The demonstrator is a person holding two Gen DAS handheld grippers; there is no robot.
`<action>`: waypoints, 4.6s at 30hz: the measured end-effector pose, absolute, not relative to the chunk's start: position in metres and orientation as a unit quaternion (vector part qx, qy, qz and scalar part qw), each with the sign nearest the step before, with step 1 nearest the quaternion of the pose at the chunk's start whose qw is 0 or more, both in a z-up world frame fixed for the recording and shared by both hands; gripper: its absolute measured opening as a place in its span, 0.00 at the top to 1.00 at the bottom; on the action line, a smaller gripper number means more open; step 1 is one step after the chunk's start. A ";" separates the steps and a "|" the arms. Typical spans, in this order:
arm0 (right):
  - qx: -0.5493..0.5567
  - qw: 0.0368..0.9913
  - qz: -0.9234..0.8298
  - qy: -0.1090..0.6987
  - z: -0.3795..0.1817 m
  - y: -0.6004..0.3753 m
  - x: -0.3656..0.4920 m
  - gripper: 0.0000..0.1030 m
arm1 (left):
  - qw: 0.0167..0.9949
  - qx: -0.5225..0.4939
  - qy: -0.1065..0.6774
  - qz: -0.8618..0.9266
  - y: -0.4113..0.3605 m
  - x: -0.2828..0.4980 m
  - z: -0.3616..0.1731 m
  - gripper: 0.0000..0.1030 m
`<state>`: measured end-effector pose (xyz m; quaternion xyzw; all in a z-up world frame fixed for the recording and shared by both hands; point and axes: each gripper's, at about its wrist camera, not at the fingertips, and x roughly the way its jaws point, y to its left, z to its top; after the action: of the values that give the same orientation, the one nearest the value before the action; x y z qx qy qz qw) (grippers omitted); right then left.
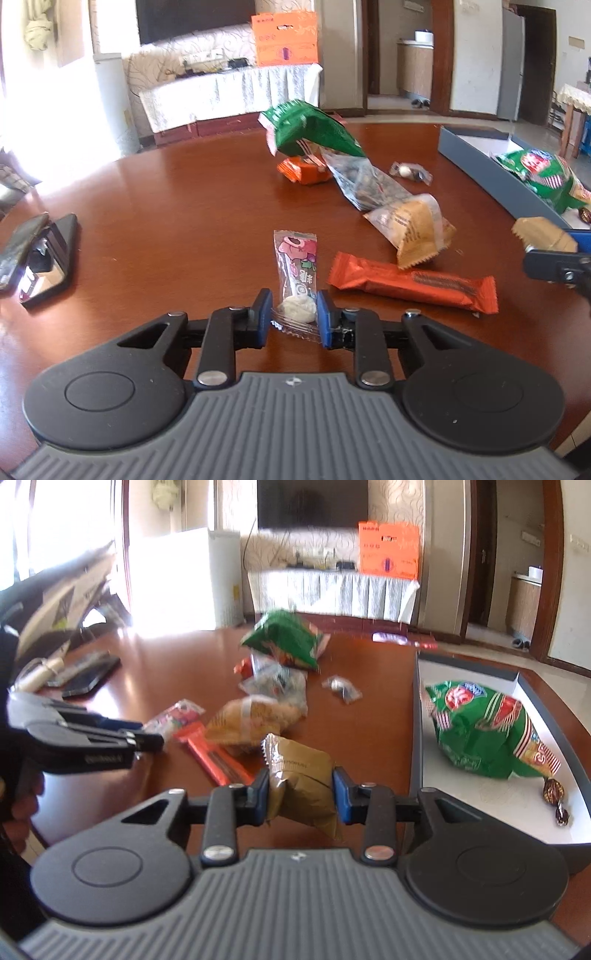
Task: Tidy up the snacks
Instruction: 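Carry the pink packet and tan pouch over the gray box with both tools, then open the left tool to drop the pink packet while the right tool releases the tan pouch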
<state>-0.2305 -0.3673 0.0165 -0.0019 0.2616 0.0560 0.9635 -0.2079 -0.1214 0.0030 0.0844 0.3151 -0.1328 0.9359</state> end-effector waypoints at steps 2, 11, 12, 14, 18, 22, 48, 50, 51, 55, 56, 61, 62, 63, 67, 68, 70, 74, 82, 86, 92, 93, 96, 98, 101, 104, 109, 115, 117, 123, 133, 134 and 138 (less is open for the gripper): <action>0.006 0.966 0.059 0.252 0.020 -0.368 -0.232 0.63 | 0.939 0.080 0.312 -0.123 -0.119 -0.206 0.004 0.71; 0.010 0.970 0.067 0.235 0.027 -0.368 -0.234 0.63 | 0.945 0.075 0.301 -0.101 -0.117 -0.200 0.009 0.71; 0.011 0.970 0.067 0.233 0.028 -0.369 -0.234 0.63 | 0.946 0.075 0.299 -0.100 -0.117 -0.200 0.010 0.71; 0.012 0.971 0.067 0.230 0.029 -0.369 -0.235 0.63 | 0.947 0.073 0.296 -0.101 -0.118 -0.199 0.012 0.71; 0.011 0.972 0.069 0.222 0.032 -0.370 -0.237 0.63 | 0.949 0.073 0.290 -0.102 -0.123 -0.199 0.014 0.71; 0.011 0.974 0.072 0.216 0.035 -0.369 -0.238 0.63 | 0.950 0.075 0.284 -0.106 -0.130 -0.198 0.018 0.71; 0.010 0.980 0.077 0.184 0.050 -0.378 -0.262 0.63 | 0.954 0.087 0.259 -0.125 -0.163 -0.228 0.054 0.71; 0.009 0.980 0.077 0.181 0.051 -0.377 -0.262 0.63 | 0.954 0.087 0.257 -0.126 -0.165 -0.228 0.058 0.71; 0.008 0.981 0.077 0.180 0.051 -0.377 -0.264 0.63 | 0.954 0.089 0.255 -0.127 -0.167 -0.228 0.059 0.71; 0.008 0.982 0.077 0.174 0.054 -0.380 -0.265 0.63 | 0.954 0.095 0.249 -0.134 -0.176 -0.227 0.066 0.71; 0.009 0.982 0.076 0.172 0.054 -0.381 -0.265 0.63 | 0.954 0.096 0.248 -0.137 -0.180 -0.226 0.067 0.71; 0.014 0.984 0.067 0.166 0.056 -0.388 -0.268 0.63 | 0.953 0.099 0.242 -0.152 -0.197 -0.226 0.073 0.71; 0.016 0.984 0.065 0.165 0.057 -0.390 -0.269 0.63 | 0.953 0.100 0.241 -0.155 -0.202 -0.226 0.074 0.71; 0.017 0.984 0.063 0.164 0.057 -0.391 -0.269 0.63 | 0.952 0.100 0.241 -0.158 -0.205 -0.225 0.075 0.71; 0.016 0.985 0.050 0.162 0.057 -0.399 -0.271 0.63 | 0.951 0.103 0.236 -0.170 -0.221 -0.224 0.079 0.71; 0.015 0.986 0.046 0.160 0.057 -0.402 -0.271 0.63 | 0.951 0.104 0.234 -0.174 -0.225 -0.224 0.080 0.71; 0.016 0.986 0.039 0.159 0.057 -0.408 -0.273 0.63 | 0.950 0.107 0.231 -0.181 -0.237 -0.221 0.082 0.71; 0.017 0.987 0.020 0.157 0.058 -0.420 -0.275 0.63 | 0.948 0.107 0.228 -0.195 -0.255 -0.216 0.087 0.71; 0.026 0.986 -0.029 0.165 0.059 -0.448 -0.274 0.63 | 0.943 0.123 0.217 -0.221 -0.298 -0.201 0.096 0.71; 0.023 0.983 -0.048 0.176 0.054 -0.460 -0.273 0.63 | 0.939 0.135 0.213 -0.232 -0.325 -0.193 0.095 0.71; 0.038 0.979 -0.073 0.187 0.042 -0.471 -0.268 0.63 | 0.933 0.144 0.216 -0.249 -0.363 -0.174 0.088 0.71; 0.040 0.978 -0.076 0.188 0.042 -0.472 -0.267 0.63 | 0.932 0.146 0.216 -0.251 -0.370 -0.171 0.086 0.71; 0.046 0.978 -0.081 0.189 0.039 -0.477 -0.264 0.63 | 0.929 0.150 0.219 -0.258 -0.386 -0.164 0.080 0.71; 0.047 0.977 -0.083 0.193 0.036 -0.479 -0.261 0.63 | 0.927 0.153 0.221 -0.262 -0.396 -0.159 0.075 0.71; 0.047 0.975 -0.086 0.202 0.033 -0.484 -0.253 0.63 | 0.924 0.154 0.227 -0.266 -0.411 -0.150 0.067 0.71; 0.049 0.972 -0.086 0.212 0.030 -0.487 -0.245 0.63 | 0.922 0.154 0.232 -0.269 -0.425 -0.138 0.059 0.71; 0.053 0.967 -0.091 0.231 0.025 -0.490 -0.236 0.63 | 0.918 0.157 0.240 -0.275 -0.444 -0.124 0.049 0.71; 0.059 0.963 -0.102 0.244 0.020 -0.497 -0.229 0.63 | 0.915 0.169 0.239 -0.276 -0.465 -0.111 0.042 0.70; 0.059 0.962 -0.104 0.246 0.019 -0.498 -0.227 0.63 | 0.915 0.170 0.241 -0.276 -0.467 -0.108 0.040 0.70; 0.057 0.961 -0.106 0.251 0.017 -0.496 -0.223 0.63 | 0.910 0.175 0.246 -0.283 -0.469 -0.101 0.037 0.69; 0.055 0.960 -0.116 0.251 0.017 -0.496 -0.221 0.60 | 0.914 0.191 0.222 -0.282 -0.466 -0.109 0.051 0.24; 0.055 0.961 -0.120 0.245 0.018 -0.496 -0.222 0.59 | 0.914 0.189 0.222 -0.282 -0.465 -0.109 0.051 0.23; 0.050 0.965 -0.126 0.225 0.021 -0.494 -0.228 0.50 | 0.914 0.188 0.222 -0.281 -0.461 -0.119 0.054 0.23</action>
<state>-0.2276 -0.4942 0.0206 0.0498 0.2252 -0.1260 0.9648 -0.1192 -0.4610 0.0543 0.1881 0.2223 -0.2812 0.9144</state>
